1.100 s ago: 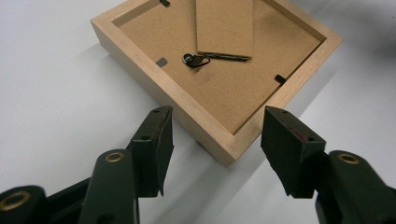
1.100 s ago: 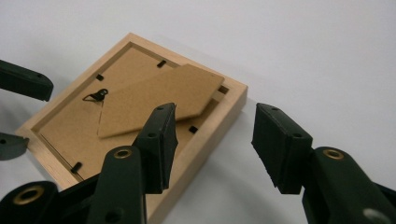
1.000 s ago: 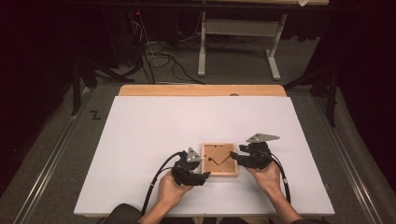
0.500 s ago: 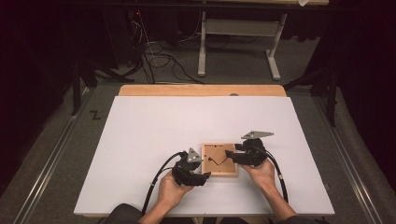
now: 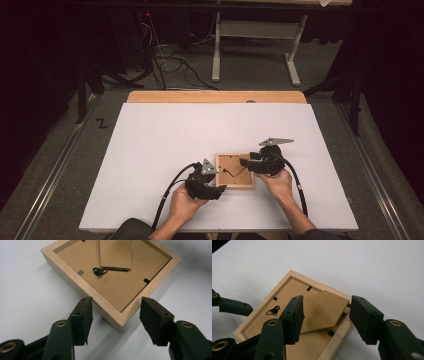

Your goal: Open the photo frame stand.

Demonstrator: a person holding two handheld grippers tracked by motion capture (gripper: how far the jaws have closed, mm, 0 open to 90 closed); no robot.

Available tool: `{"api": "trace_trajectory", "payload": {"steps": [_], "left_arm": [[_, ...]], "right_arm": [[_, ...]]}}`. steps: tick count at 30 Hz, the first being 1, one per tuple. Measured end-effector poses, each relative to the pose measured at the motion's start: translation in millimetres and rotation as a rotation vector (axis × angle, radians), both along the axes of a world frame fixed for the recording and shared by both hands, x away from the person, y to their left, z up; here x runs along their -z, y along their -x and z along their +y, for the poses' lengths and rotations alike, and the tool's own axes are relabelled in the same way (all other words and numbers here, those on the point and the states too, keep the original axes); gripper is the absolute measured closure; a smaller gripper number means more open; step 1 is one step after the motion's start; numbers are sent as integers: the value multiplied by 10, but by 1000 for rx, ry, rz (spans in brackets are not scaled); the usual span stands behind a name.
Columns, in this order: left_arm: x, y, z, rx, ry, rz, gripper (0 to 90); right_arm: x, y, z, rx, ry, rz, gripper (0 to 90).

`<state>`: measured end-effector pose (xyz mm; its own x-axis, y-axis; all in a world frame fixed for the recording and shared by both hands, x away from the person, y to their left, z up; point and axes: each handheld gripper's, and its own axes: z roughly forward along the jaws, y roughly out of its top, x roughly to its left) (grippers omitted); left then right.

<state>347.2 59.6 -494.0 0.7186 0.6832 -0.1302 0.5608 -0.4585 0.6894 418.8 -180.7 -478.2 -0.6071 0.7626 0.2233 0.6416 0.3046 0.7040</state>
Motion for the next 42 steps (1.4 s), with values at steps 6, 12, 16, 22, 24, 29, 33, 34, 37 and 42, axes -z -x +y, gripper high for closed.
{"api": "trace_trajectory", "payload": {"steps": [6,12,16,22,24,29,33,34,37,42], "left_arm": [[1,2,-2,-2,3,3,438],[1,0,-3,-1,0,-1,438],[1,0,-5,-1,1,-2,437],[1,0,-5,-2,1,-2,437],[1,0,-6,-2,1,-3,437],[1,1,-6,-2,1,-3,437],[1,1,-7,-2,1,-3,437],[1,1,-7,-2,1,-3,437],[1,1,-7,-2,1,-3,438],[0,2,-7,-2,0,-3,437]], "right_arm": [[1,-11,5,-1,-22,15,451],[-39,8,-8,-6,-71,18,458],[-88,44,8,-18,-74,-17,468],[-142,83,22,-35,-75,-49,524],[-185,123,44,-47,-75,-80,565],[-251,172,94,-83,-78,-101,610],[-290,214,176,-118,-78,-110,635],[-298,231,210,-134,-76,-115,646],[-306,249,241,-143,-74,-118,655],[-337,300,301,-169,-63,-128,666]]}}
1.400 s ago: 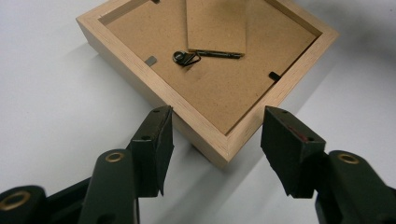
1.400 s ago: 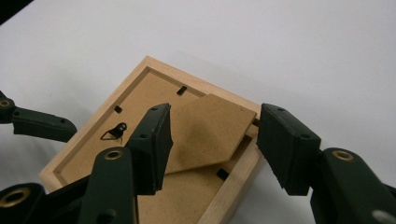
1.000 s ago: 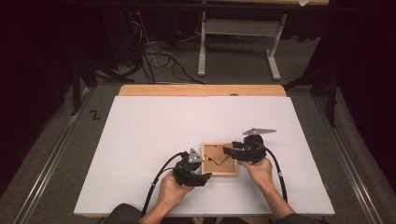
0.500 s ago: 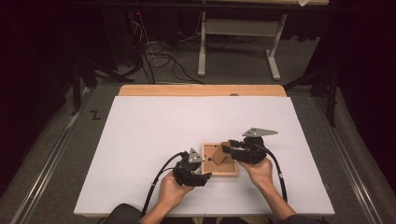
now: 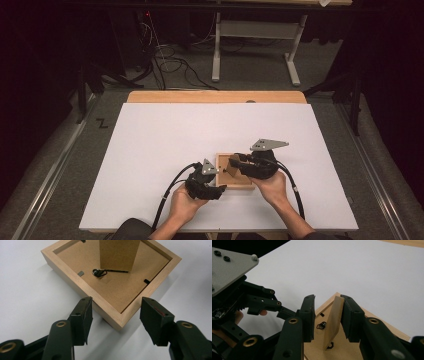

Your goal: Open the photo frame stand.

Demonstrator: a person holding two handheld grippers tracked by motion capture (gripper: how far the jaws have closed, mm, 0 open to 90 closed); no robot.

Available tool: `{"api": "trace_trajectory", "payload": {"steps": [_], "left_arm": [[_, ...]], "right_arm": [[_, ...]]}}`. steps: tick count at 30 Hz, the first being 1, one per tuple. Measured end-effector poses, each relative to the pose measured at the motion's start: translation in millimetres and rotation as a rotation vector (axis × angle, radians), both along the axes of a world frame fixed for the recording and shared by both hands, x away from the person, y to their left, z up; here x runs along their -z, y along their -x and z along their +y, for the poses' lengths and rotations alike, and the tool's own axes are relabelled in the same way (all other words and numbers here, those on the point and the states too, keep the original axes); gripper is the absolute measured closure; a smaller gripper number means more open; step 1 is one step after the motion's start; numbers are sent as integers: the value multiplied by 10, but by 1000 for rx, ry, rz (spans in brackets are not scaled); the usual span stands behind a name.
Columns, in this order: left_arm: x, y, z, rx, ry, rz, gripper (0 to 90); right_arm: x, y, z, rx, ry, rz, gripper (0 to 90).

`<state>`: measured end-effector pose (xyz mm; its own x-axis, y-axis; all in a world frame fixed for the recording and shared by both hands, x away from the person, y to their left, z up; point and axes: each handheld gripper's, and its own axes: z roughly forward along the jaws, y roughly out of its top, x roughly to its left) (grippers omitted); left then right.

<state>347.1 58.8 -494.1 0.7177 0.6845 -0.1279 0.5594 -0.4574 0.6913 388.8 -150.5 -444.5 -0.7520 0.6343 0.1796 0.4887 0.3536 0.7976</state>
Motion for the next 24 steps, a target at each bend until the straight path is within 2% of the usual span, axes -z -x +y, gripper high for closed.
{"api": "trace_trajectory", "payload": {"steps": [24], "left_arm": [[0,-1,0,1,1,-2,437]], "right_arm": [[10,-24,-28,11,17,2,594]]}}
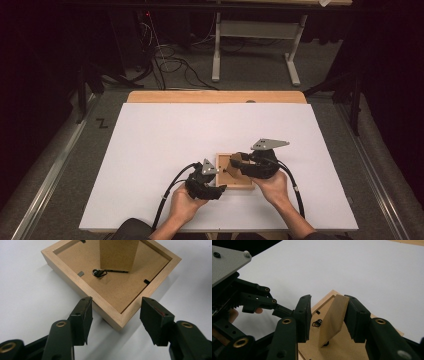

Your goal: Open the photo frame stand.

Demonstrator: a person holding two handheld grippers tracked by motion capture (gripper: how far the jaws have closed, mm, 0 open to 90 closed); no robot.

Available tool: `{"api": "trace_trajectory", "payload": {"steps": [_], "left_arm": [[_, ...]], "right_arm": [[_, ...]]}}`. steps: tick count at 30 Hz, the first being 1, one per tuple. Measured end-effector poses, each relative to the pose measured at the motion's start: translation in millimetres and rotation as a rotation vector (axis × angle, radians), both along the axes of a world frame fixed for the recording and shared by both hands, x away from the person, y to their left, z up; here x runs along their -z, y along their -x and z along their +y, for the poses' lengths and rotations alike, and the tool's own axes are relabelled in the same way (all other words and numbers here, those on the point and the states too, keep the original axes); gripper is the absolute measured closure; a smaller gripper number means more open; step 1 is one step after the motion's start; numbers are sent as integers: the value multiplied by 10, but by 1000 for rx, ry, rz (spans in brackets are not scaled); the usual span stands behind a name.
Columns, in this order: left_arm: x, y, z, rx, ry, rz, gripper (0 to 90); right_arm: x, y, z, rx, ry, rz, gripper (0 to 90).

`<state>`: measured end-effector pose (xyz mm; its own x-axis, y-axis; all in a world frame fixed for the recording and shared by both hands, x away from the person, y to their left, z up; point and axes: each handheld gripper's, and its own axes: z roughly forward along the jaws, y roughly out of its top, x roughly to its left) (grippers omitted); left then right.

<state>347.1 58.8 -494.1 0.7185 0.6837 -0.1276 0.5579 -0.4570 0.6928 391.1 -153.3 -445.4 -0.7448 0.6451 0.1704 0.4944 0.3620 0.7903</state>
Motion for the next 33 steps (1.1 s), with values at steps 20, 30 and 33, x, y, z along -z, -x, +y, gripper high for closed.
{"api": "trace_trajectory", "payload": {"steps": [20,30,33], "left_arm": [[-40,-26,1,-7,14,-17,434],[-131,-105,-25,-16,28,-62,426],[-165,-129,-60,-11,26,-75,418]], "right_arm": [[-22,20,-34,-16,6,-4,724],[-29,14,-36,-11,16,-2,771],[-34,15,-33,-9,21,0,781]]}}
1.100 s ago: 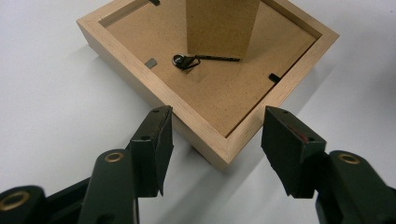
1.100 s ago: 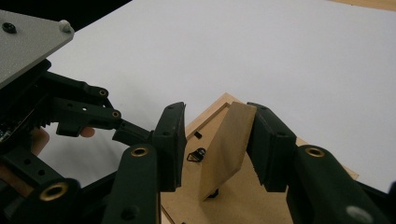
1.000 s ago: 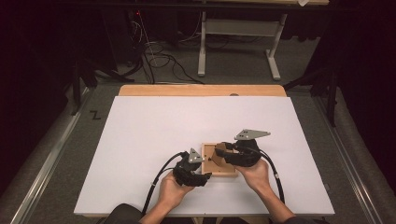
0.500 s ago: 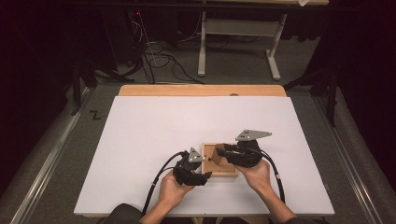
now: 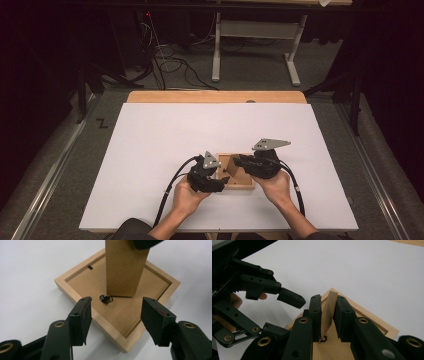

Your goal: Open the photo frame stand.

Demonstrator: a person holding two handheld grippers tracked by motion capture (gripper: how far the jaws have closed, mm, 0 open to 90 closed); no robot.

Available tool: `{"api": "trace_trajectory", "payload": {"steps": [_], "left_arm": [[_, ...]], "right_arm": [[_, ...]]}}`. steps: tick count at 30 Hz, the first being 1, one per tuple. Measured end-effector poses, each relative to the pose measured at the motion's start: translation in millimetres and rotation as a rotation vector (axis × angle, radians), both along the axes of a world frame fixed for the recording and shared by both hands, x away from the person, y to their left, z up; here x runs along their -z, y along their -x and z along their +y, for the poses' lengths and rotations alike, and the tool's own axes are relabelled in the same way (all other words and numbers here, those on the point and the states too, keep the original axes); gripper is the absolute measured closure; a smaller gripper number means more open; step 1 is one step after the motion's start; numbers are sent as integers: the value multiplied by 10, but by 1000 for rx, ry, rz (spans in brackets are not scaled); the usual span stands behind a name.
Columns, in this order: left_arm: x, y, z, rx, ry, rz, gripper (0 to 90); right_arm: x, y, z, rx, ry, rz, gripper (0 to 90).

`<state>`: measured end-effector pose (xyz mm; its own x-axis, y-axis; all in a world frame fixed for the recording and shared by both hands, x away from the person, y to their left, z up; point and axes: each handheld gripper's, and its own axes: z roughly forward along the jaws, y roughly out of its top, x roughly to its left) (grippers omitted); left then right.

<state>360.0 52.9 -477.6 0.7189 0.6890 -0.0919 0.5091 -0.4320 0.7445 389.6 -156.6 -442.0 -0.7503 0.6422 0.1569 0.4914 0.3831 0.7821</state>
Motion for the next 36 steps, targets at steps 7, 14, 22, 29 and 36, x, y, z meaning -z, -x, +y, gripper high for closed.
{"api": "trace_trajectory", "payload": {"steps": [7,14,22,29,36], "left_arm": [[-14,-66,-110,3,-3,-6,391],[-20,-111,-141,1,-3,-16,385],[3,-135,-184,6,2,-20,386],[19,-155,-276,12,-3,-28,406],[44,-161,-321,16,-4,-31,440]], "right_arm": [[-6,-3,-3,0,5,3,789],[-5,-4,-5,0,4,5,789],[-2,-12,-5,-2,2,3,790],[-7,-13,-4,0,2,7,790],[-6,-12,-4,1,2,7,789]]}}
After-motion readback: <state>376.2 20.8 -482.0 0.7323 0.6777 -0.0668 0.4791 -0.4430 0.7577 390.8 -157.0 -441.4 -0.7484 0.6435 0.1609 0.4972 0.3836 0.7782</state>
